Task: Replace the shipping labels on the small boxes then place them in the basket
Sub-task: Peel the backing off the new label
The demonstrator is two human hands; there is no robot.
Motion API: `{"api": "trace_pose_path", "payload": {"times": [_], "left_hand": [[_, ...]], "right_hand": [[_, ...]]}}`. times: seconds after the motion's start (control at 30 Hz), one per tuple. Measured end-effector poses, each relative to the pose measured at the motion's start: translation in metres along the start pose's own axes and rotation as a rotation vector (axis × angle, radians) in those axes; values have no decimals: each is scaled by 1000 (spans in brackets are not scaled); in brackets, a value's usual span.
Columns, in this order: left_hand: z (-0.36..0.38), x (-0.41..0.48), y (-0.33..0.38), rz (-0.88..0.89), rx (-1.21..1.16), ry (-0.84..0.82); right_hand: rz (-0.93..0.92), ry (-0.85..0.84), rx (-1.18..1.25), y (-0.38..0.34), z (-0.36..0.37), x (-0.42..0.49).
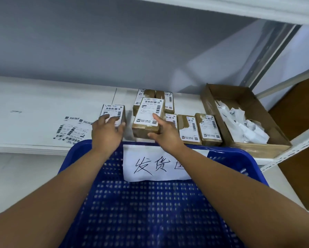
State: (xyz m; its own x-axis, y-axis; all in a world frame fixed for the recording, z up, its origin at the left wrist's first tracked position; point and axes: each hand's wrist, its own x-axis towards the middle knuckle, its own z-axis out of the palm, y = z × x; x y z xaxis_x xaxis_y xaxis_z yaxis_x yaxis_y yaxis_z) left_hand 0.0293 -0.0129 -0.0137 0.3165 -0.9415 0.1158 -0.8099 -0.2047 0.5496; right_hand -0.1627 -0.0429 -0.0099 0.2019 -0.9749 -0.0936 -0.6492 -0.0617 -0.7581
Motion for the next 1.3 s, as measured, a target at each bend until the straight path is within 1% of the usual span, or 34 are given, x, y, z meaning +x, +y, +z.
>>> {"api": "trace_pose_path", "payload": {"times": [0.13, 0.17, 0.3, 0.43, 0.57, 0.67, 0.73, 0.87, 0.93, 1.0, 1.07, 1.1, 1.13, 1.17, 1.23, 1.3], "left_hand": [[8, 13, -13, 28, 111, -123], [10, 15, -15, 46, 137, -129], [19, 15, -20, 82, 181, -68], [25, 13, -24, 78, 192, -69], [27, 13, -27, 85, 216, -73], [26, 13, -24, 93, 235, -66], [25, 14, -24, 101, 253, -78], [26, 11, -28, 123, 292, -130], [27, 9, -30, 153, 332, -115], [29, 8, -32, 182, 354, -68], [31, 7, -33, 214, 349, 0], [33, 6, -33, 230, 344, 31], [35, 4, -33, 254, 335, 57], [37, 3, -32, 287, 320, 77], [39, -1, -26, 380, 272, 110], [42, -6, -18, 486, 173, 121]], "right_hand": [[27, -83, -47, 2, 18, 26], [36, -92, -58, 4, 23, 32], [38, -186, -101, 7, 40, 41], [28, -190, -243, 7, 48, 48], [85, -276, -268, 2, 50, 53], [114, -285, -237, -2, 51, 53], [116, -276, -215, -2, 51, 52], [74, -228, -255, -1, 55, 46], [62, -176, -288, -2, 55, 41], [3, -53, -343, -3, 51, 35], [-37, 125, -422, -2, 43, 29], [-11, 198, -473, 0, 38, 27], [59, 234, -511, 2, 33, 25], [161, 229, -526, 5, 28, 24], [368, 159, -493, 12, 20, 26], [472, 106, -459, 20, 16, 29]]}}
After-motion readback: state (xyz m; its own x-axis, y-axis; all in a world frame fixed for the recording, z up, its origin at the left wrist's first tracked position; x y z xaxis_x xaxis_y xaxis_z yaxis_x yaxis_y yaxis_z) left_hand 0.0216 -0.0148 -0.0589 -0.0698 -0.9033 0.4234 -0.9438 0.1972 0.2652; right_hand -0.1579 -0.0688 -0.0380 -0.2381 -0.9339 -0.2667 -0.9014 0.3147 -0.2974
